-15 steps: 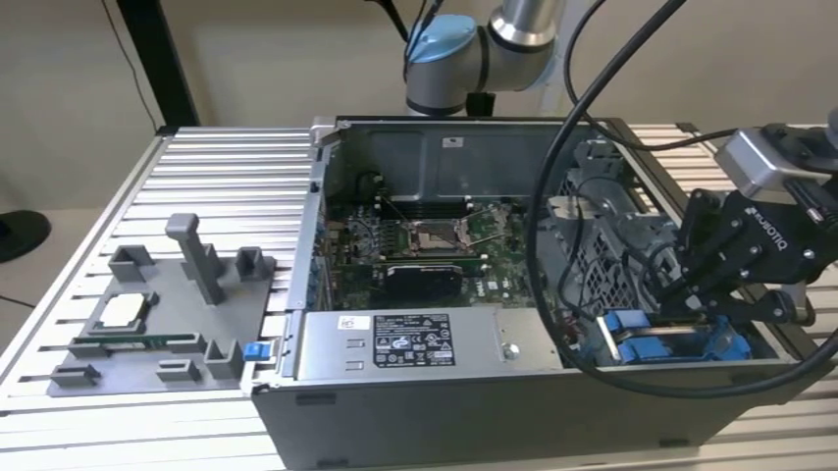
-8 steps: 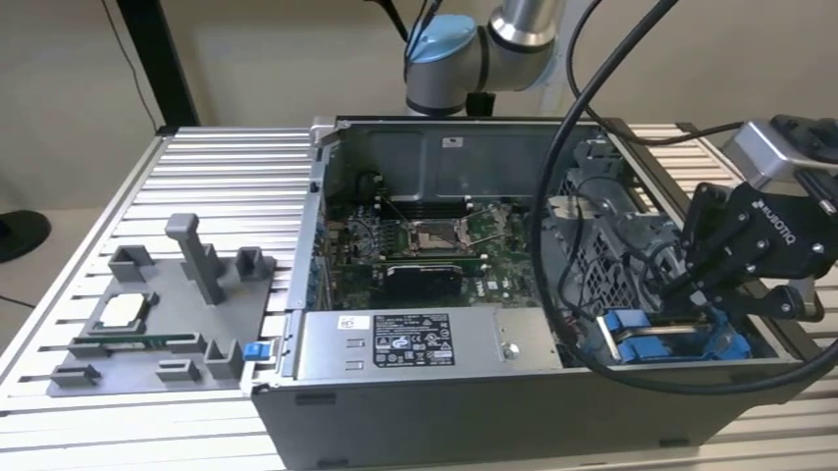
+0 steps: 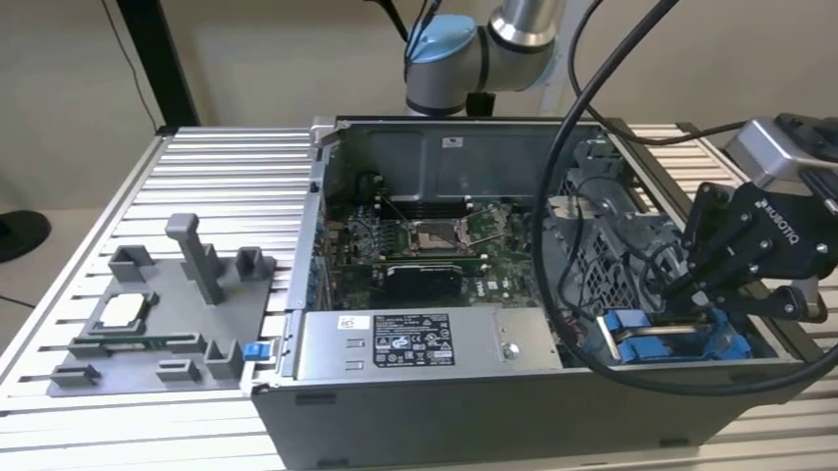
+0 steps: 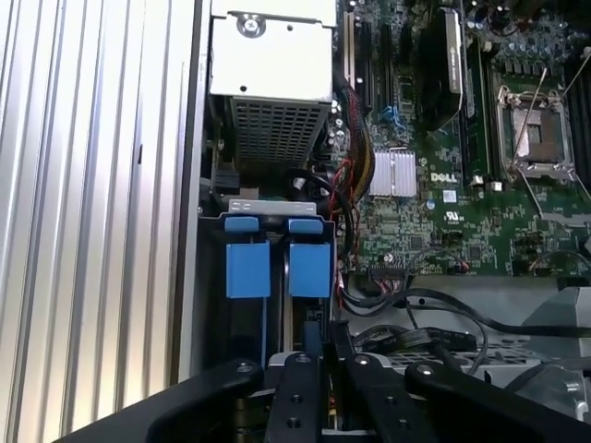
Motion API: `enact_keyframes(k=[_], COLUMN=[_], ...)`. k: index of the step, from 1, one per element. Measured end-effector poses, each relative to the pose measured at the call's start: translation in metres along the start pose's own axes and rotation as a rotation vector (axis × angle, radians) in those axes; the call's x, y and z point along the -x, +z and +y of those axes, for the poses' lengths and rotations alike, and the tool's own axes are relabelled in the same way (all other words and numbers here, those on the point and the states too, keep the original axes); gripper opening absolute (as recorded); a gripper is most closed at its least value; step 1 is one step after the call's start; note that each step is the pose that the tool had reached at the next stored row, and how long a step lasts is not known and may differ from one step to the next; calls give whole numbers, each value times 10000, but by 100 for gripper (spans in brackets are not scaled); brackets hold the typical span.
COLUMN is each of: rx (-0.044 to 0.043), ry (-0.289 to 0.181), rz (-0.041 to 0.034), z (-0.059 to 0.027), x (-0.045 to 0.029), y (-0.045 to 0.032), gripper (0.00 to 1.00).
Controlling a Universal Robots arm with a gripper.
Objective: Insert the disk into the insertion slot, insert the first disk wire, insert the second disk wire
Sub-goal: 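Insert the second disk wire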
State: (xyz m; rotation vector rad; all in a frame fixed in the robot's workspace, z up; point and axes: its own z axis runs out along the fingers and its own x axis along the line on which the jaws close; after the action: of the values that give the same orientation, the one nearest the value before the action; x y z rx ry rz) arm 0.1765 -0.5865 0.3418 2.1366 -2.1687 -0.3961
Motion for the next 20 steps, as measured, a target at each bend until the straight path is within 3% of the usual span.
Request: enact_keyframes(k=[9,20], rx=[10,64], ry=[398,421], rz=[-95,-98], z=[-4,-8], x=[-3,-30], y=[21,34], gripper=[0,0])
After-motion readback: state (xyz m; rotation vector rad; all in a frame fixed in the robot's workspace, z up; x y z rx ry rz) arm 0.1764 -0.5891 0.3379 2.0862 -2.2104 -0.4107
